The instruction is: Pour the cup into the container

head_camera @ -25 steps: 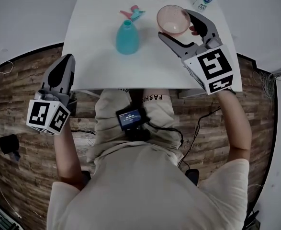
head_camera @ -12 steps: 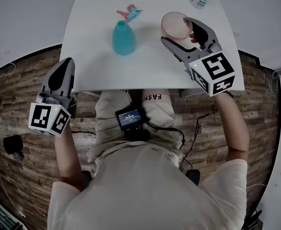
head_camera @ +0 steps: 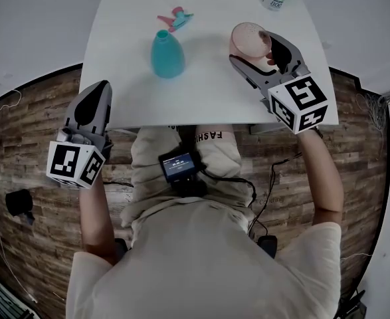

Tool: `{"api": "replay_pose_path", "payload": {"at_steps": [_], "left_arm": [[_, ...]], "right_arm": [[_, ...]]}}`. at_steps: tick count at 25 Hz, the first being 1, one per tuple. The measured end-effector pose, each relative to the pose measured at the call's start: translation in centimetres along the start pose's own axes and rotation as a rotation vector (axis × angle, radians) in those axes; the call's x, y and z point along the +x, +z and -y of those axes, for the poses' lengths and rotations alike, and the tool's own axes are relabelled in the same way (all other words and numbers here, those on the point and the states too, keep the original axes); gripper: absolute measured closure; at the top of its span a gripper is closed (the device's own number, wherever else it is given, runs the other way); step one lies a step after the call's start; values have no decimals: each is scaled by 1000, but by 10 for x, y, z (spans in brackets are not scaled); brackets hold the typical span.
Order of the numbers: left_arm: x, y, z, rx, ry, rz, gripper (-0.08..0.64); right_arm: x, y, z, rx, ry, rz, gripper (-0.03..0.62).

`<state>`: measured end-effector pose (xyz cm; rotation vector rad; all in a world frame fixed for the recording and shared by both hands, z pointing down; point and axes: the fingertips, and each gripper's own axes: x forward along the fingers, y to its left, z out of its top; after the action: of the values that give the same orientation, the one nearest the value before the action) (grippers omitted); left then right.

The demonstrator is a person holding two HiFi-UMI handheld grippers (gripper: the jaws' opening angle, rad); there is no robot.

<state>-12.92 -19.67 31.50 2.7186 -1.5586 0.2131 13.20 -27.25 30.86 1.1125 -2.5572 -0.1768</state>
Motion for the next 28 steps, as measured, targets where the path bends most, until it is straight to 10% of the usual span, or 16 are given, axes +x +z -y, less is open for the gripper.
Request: {"api": "replay_pose_path", "payload": {"at_steps": [28], "left_arm": [[25,-17,8,-46,-32,-19,551]], "right_arm": [[-16,-40,27,132,-69,-1,229]]}}
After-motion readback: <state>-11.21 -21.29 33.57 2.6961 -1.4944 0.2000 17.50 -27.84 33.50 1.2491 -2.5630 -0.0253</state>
